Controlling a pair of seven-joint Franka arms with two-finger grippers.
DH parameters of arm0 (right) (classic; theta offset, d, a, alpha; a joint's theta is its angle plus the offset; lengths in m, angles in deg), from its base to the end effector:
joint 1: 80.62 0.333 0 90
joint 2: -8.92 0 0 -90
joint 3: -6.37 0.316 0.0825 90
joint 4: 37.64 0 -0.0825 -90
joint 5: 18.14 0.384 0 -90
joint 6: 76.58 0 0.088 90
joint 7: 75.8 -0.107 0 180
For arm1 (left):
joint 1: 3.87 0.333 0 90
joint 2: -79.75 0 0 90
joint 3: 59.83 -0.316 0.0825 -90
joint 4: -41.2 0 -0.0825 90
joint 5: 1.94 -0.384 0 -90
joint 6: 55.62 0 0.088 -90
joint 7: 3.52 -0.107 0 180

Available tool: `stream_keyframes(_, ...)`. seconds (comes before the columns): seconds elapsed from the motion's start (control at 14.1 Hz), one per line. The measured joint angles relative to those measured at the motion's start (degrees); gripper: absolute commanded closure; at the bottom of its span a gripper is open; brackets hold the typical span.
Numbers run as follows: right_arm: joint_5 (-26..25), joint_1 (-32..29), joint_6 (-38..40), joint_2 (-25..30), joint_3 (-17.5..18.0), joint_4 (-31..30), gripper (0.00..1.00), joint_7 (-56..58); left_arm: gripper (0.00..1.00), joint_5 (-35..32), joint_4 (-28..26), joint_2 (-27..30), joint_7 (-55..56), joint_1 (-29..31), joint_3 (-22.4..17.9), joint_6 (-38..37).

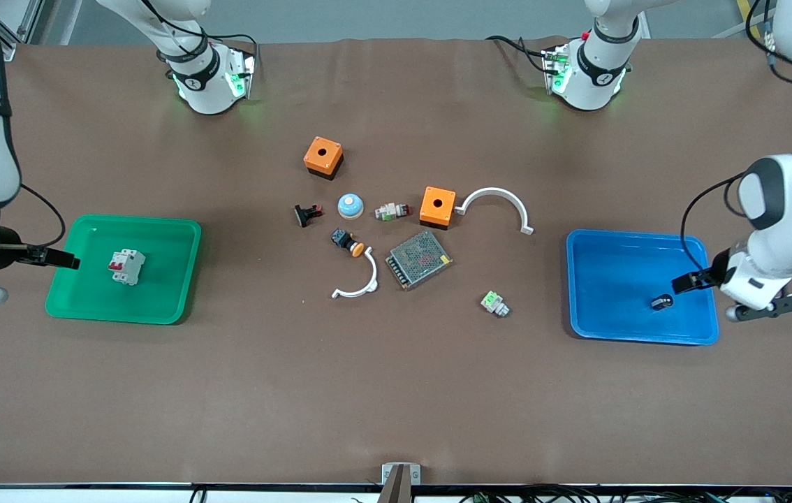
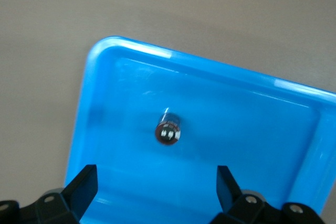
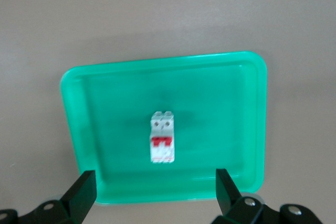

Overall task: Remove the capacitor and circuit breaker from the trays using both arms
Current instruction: 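Grasp the breaker with the right gripper while the left gripper grasps the capacitor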

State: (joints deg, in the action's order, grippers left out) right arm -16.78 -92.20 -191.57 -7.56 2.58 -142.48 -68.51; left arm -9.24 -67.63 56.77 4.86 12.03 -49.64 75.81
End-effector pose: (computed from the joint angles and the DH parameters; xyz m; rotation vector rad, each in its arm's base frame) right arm 0.5943 -0.1595 0.3678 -3.1047 0.2342 0.1671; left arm 0.6241 0.0712 0.2932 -3.1032 -0.2729 -0.0037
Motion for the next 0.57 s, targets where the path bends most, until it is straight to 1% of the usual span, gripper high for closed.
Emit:
stream_keyframes(0.28, 0.0, -0.5, -17.0, -0.4, 0.2, -11.9, 0.01, 0.5, 0.16, 0.0, 0.0, -6.1, 0.0, 0.0, 0.0, 6.5)
stream_keyframes(0.35, 0.0, -0.5, -20.7, -0.9, 0.3, -14.3, 0.02, 0.5, 0.21, -0.1, 0.0, -7.1, 0.0, 0.0, 0.0, 7.3)
stream_keyframes(0.5, 0.0, -0.5, -26.3, -2.9, 0.5, -17.5, 0.05, 0.5, 0.32, -0.9, 0.0, -8.2, 0.0, 0.0, 0.0, 7.8)
stream_keyframes(0.57, 0.0, -0.5, -28.3, -4.2, 0.5, -18.6, 0.07, 0.5, 0.34, -1.2, 0.0, -8.4, 0.0, 0.0, 0.0, 7.9)
